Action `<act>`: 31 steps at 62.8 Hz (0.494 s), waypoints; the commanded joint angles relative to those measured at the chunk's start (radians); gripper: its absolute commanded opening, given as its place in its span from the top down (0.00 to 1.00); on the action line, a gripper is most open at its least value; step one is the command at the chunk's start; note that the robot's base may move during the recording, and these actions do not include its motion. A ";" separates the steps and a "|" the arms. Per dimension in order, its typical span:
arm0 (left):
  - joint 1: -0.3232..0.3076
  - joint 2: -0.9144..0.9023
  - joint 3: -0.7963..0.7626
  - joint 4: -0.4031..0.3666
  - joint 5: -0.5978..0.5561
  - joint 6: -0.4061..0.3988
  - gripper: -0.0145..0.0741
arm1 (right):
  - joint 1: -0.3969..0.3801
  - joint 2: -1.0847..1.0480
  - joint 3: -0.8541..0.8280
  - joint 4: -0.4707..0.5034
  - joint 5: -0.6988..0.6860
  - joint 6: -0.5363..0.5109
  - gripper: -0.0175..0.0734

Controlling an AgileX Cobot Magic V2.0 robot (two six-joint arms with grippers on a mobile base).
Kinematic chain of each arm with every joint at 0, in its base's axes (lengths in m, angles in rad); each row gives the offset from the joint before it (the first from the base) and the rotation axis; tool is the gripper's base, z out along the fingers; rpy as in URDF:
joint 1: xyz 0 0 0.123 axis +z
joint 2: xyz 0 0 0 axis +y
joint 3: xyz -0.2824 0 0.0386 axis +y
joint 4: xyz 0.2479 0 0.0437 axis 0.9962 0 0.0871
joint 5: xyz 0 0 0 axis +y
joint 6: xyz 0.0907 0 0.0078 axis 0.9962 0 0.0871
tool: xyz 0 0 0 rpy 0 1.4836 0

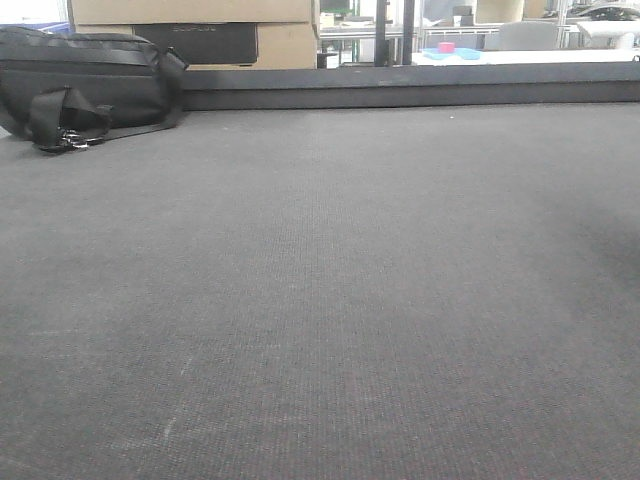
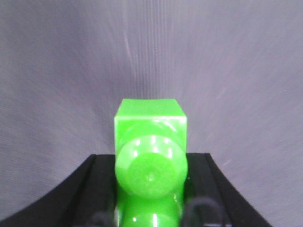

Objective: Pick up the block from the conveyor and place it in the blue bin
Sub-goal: 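Lower the left gripper onto the green brick and close it, then lift the green brick and blue block up off the conveyor belt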

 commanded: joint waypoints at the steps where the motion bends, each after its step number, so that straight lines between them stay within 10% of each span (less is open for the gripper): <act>1: -0.002 -0.099 -0.013 -0.025 -0.022 -0.018 0.96 | 0.001 -0.047 -0.009 -0.013 -0.012 0.001 0.99; 31: -0.002 -0.630 0.247 -0.102 -0.500 -0.018 0.96 | 0.001 -0.339 0.230 0.001 -0.490 -0.045 0.99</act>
